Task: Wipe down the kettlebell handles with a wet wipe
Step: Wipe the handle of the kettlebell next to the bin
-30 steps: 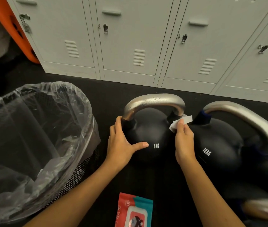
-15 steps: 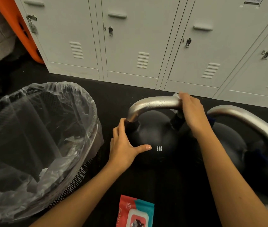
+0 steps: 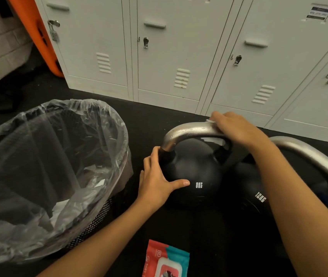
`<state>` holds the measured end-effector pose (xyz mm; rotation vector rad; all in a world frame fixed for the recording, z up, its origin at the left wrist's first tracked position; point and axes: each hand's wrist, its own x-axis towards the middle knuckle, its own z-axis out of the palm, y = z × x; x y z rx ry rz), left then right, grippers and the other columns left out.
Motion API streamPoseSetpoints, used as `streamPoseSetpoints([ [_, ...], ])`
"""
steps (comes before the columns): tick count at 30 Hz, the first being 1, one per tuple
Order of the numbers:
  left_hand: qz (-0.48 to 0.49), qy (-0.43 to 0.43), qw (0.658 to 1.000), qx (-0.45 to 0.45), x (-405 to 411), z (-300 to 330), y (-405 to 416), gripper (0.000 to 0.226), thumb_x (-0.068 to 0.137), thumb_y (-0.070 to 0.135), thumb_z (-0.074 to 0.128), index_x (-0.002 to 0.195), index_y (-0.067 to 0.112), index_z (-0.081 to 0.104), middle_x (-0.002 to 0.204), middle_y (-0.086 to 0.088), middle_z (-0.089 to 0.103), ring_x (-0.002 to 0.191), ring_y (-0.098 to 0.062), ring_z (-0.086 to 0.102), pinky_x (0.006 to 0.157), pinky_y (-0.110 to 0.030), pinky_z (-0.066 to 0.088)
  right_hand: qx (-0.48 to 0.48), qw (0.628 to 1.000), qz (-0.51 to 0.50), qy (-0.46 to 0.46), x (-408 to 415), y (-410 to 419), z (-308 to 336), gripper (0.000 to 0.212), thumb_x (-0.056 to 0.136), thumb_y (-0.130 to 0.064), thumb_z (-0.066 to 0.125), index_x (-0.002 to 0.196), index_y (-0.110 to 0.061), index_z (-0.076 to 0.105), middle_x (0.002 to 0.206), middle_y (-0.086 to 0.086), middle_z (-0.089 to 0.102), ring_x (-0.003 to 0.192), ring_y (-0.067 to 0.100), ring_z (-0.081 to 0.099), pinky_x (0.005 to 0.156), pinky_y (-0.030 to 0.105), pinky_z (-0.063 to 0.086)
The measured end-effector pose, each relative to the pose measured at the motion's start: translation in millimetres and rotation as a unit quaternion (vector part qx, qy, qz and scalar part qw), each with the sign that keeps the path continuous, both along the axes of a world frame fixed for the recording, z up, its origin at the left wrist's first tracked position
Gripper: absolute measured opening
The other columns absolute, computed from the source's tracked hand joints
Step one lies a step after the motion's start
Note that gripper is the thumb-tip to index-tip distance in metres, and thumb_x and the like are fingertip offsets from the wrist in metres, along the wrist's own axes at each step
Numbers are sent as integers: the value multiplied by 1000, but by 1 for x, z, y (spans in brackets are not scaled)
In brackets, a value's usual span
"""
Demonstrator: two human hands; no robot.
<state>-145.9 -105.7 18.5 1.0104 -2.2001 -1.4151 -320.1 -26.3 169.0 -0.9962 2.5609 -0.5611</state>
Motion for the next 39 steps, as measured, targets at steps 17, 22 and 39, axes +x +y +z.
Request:
streamPoseSetpoints([
  [17,-2,6,1000,-6,0,-5,-1,124,53,52,88,147,41,7,145,4,23,137,-21,31,112,-49,33,-18,946,263,189,37,-20,-19,38,106,-37,29,131,-32,57,131,-9,60,128,12,48,120,45,1],
  [22,-3,5,1000,-16,0,-4,0,123,55,51,88,147,39,8,144,6,24,136,-23,32,111,-50,34,-24,892,377,250,19,0,-22,49,100,-40,44,149,-38,37,148,-10,46,140,10,37,120,49,0],
  [39,33,-55,997,45,1,-3,4,132,53,60,84,152,22,6,151,0,23,142,-24,26,115,-50,28,71,697,493,516,41,-44,-39,24,78,-35,78,102,-34,76,95,-9,73,95,17,69,107,47,39],
])
